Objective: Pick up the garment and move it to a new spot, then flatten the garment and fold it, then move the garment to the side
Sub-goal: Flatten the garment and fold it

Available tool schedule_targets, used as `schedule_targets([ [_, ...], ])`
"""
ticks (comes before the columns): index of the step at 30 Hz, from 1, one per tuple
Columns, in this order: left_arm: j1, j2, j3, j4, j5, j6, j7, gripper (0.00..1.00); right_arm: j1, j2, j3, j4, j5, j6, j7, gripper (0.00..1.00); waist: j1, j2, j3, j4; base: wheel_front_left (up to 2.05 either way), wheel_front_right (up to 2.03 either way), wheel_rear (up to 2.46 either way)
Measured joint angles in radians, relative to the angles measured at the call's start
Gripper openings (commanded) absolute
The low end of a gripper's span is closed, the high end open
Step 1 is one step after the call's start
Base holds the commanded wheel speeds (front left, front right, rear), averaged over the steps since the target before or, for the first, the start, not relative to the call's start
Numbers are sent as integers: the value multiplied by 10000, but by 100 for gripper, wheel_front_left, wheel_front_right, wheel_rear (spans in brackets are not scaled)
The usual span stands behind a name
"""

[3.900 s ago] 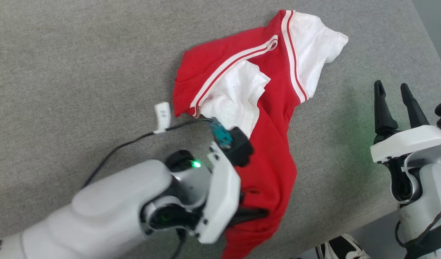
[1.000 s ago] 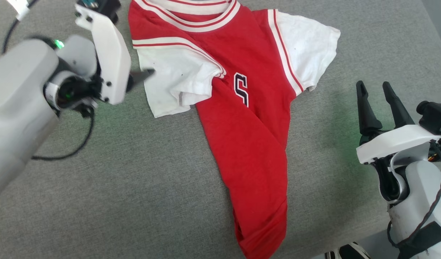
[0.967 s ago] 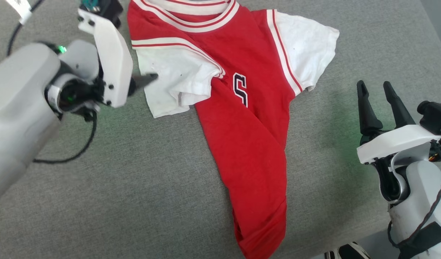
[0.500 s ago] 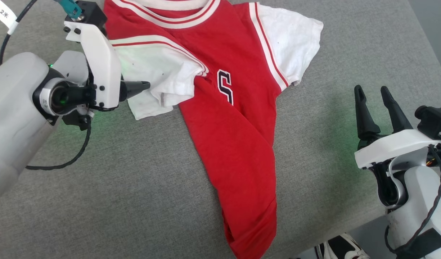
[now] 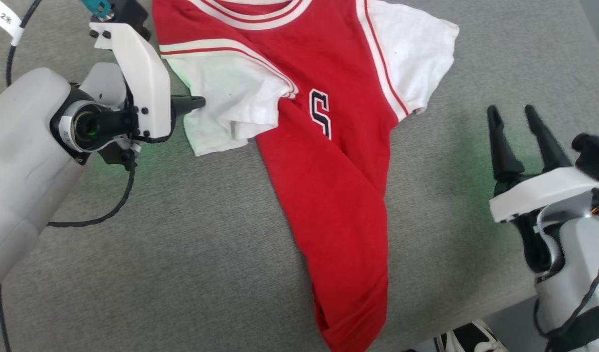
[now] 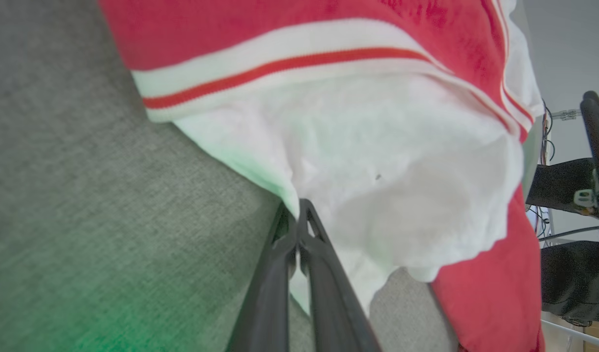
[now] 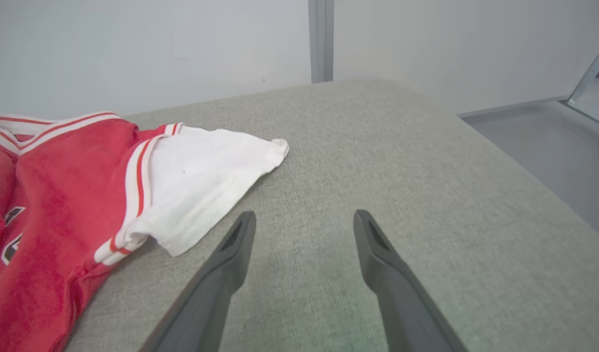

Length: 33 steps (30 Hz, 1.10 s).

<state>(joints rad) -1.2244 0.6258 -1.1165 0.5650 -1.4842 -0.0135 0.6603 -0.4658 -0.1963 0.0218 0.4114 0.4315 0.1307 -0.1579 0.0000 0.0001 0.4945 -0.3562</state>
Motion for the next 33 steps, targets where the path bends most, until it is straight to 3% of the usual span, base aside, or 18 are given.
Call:
schedule_targets([
  [5, -36, -42, -4, -186, 167, -236, -199, 0, -627, -746, 535, -435, -303, 0, 502, 100, 0, 0, -10, 389, 0, 0, 0],
  [14, -604, -303, -107, -740, 779, -529, -520, 0, -3266, -3177, 2721, -48, -27, 2, 2477, 100, 0, 0, 346, 1539, 0, 0, 0],
  [20, -1057, -562, -299, -1114, 1327, -757, -640, 0, -5151, -4661, 4752, 410, 1507, 0, 4615, 100, 0, 0, 823, 2318, 0, 0, 0],
  [25, -1364, -838, -299, -1239, 1444, -890, -794, 0, -6243, -6054, 6675, 44, 3292, 2, 6172, 100, 0, 0, 1315, 2865, 0, 0, 0],
  [32, -1656, -951, -270, -1461, 1580, -1026, -892, 0, -7188, -7014, 7975, -155, 5338, -4, 7438, 100, 0, 0, 1855, 3310, 0, 0, 0],
  [33, -1662, -940, -257, -1484, 1580, -1062, -899, 0, -7287, -7085, 8115, -161, 5534, -4, 7532, 53, 0, 0, 1899, 3333, 0, 0, 0],
])
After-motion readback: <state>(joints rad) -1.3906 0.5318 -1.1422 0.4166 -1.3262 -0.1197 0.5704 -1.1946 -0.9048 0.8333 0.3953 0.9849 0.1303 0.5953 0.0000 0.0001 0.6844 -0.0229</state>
